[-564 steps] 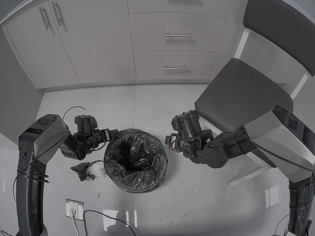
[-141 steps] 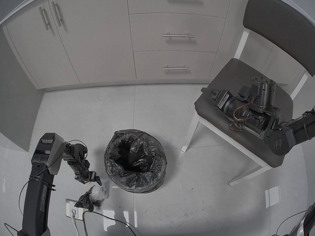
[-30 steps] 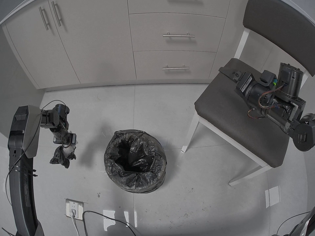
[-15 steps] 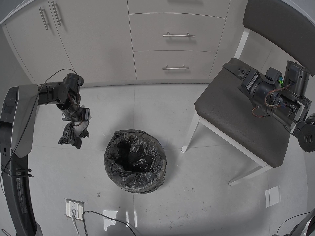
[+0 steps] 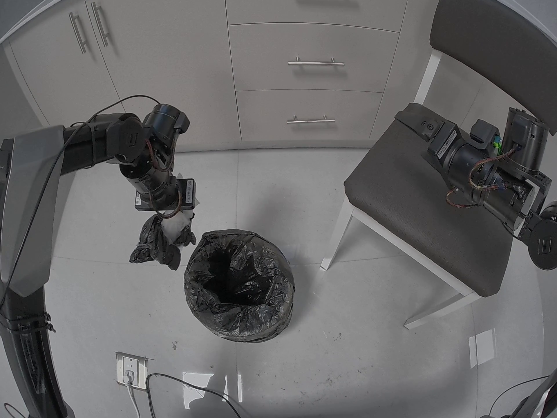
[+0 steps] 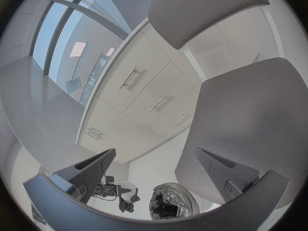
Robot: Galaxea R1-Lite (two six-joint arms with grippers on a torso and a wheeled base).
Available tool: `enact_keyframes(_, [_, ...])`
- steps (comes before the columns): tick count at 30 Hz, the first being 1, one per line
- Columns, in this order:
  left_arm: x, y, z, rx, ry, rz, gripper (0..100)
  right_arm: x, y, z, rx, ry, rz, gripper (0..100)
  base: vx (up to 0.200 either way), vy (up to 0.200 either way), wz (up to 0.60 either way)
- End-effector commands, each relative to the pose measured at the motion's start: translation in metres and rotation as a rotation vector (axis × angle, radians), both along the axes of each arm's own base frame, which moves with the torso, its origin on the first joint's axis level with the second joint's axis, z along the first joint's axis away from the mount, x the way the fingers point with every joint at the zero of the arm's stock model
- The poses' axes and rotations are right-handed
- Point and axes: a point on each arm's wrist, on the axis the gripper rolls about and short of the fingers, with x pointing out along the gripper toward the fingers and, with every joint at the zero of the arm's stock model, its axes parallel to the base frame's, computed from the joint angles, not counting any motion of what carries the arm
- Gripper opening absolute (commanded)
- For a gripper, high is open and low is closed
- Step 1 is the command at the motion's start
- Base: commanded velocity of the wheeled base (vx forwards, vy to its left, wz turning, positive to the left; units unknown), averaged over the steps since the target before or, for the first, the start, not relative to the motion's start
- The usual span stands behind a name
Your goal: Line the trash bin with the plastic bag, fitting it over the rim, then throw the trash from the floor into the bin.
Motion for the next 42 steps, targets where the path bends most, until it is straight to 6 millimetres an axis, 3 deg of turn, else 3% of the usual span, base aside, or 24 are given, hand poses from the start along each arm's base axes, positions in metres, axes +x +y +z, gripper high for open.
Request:
enact_keyframes(1, [-0.016,-0.023,0.014,-0.025,-0.017,-0.039,0,0.0,0.0,0.0,0.001,-0.002,0.001,100,0.0,0.0,0.0])
enact_keyframes(4, [-0.022,-0.034,0.015,-0.032,-0.012,-0.057,0,-0.001,0.0,0.001,0.003,-0.003,0.001,100,0.0,0.0,0.0])
enact_keyframes(8, [-0.041,-0.078,0.014,-0.052,-0.016,-0.12,0,0.0,0.0,0.0,0.002,0.0,0.001,100,0.0,0.0,0.0])
enact_keyframes(12, [-0.049,-0.098,0.01,-0.026,-0.026,-0.149,0,-0.001,0.0,-0.001,0.001,0.003,0.001,100,0.0,0.0,0.0])
enact_keyframes(34, [-0.029,-0.115,-0.038,-0.007,0.033,-0.137,0,-0.008,-0.003,0.003,0.003,-0.009,0.021,100,0.0,0.0,0.0])
enact_keyframes(42, [-0.025,-0.117,-0.046,-0.01,0.027,-0.137,0,-0.007,-0.002,0.003,0.002,-0.008,0.021,100,0.0,0.0,0.0])
